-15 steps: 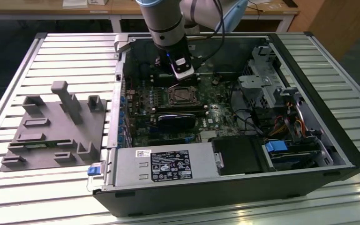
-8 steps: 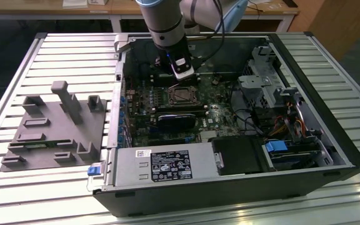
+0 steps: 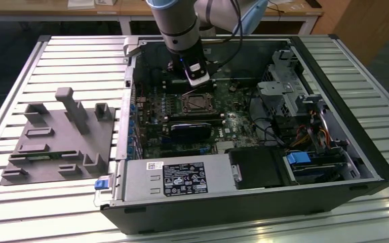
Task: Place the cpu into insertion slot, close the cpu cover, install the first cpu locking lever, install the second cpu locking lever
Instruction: 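Install the first cpu locking lever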
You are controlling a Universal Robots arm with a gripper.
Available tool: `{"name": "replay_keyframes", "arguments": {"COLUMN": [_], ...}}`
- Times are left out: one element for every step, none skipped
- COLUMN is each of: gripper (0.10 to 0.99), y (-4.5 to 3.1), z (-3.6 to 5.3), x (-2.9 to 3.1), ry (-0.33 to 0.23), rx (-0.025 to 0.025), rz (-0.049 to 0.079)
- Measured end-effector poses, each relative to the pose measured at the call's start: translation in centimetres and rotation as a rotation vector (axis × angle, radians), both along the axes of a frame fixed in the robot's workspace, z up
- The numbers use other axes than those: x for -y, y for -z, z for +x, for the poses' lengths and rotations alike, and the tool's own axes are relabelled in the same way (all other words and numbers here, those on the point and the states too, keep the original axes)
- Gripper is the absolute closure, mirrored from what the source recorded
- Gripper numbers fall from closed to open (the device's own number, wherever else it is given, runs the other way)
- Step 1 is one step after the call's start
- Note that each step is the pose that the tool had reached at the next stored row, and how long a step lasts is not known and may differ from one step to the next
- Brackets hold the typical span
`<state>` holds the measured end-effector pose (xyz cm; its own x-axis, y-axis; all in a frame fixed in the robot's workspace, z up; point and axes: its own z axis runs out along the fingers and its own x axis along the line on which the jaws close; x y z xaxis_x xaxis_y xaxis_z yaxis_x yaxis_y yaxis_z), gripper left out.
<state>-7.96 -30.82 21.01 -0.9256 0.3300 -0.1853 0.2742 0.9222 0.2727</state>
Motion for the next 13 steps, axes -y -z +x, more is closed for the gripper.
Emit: {"name": "replay_keyframes", "arguments": {"gripper": [0.98,0.98,0.98,0.98,0.98,0.98,0.98,0.98,0.98,0.98,0.98,0.98,0.98], "y": [0.02,0.02,0.03,0.15,0.22,0.31,0.4,0.49,0.58,0.65,0.72,0.78,0.85], "z": [0.0,0.0,0.0,0.0,0.0,0.0,0.0,0.0,0.0,0.0,0.0,0.0,0.0], "x": [0.0,0.0,0.0,0.0,0.0,0.0,0.0,0.0,0.0,0.0,0.0,0.0,0.0], "ry": [0.0,0.0,0.0,0.0,0.0,0.0,0.0,0.0,0.0,0.0,0.0,0.0,0.0], "rx": [-0.0001,-0.0001,0.0,0.0008,0.0015,0.0022,0.0026,0.0028,0.003,0.0031,0.0031,0.0031,0.0031], "rz": [0.001,0.004,0.005,0.007,0.007,0.007,0.007,0.007,0.007,0.007,0.007,0.007,0.006]}}
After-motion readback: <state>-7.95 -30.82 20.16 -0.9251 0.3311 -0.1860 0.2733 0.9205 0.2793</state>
